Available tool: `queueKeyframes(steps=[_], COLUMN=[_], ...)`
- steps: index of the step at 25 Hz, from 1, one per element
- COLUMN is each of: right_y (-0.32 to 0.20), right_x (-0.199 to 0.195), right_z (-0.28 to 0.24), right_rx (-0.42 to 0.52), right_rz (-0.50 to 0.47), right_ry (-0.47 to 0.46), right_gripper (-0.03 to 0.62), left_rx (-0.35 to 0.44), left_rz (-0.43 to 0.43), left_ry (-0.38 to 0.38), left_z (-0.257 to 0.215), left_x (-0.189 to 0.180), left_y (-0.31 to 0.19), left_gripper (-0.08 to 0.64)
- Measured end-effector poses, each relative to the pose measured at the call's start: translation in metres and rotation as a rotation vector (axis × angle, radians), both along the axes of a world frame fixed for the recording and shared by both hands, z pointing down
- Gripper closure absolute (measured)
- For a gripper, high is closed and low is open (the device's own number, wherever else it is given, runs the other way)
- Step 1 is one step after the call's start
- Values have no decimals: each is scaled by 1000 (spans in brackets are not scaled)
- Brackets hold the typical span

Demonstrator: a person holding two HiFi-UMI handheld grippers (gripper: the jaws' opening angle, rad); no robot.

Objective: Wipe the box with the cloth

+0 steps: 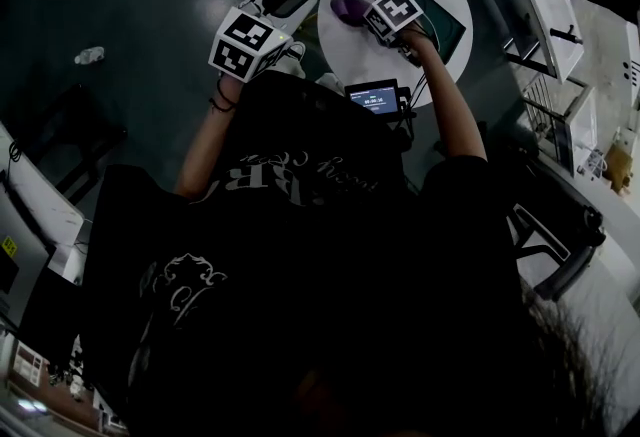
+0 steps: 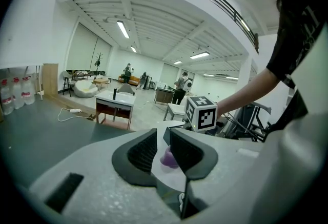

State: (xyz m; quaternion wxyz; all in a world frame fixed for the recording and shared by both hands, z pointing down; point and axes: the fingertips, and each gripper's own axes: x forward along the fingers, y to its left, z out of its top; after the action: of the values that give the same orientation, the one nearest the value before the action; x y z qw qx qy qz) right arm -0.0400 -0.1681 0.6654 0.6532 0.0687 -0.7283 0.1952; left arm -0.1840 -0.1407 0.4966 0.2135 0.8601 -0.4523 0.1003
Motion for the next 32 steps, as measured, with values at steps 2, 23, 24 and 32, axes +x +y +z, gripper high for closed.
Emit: queueKeyframes(steps=[2, 23, 24, 32], right_y=[7, 40, 49, 131], right_x=[5, 86, 96, 173], right_z=[1, -129, -137, -163], right_rx=[-7, 188, 195, 291], right_rz=[31, 815, 854, 903], right_ry=[21, -474, -509, -568], right_gripper=[506, 506, 506, 506], left_rx=[5, 32, 37, 56], left_rz=[20, 256, 262, 311], left_ry=[-3, -48, -49, -94], left_z=[0, -12, -15, -29], left_x=[0, 103, 112, 186], left_y=[1, 4, 10, 79], left_gripper=[482, 482, 482, 482])
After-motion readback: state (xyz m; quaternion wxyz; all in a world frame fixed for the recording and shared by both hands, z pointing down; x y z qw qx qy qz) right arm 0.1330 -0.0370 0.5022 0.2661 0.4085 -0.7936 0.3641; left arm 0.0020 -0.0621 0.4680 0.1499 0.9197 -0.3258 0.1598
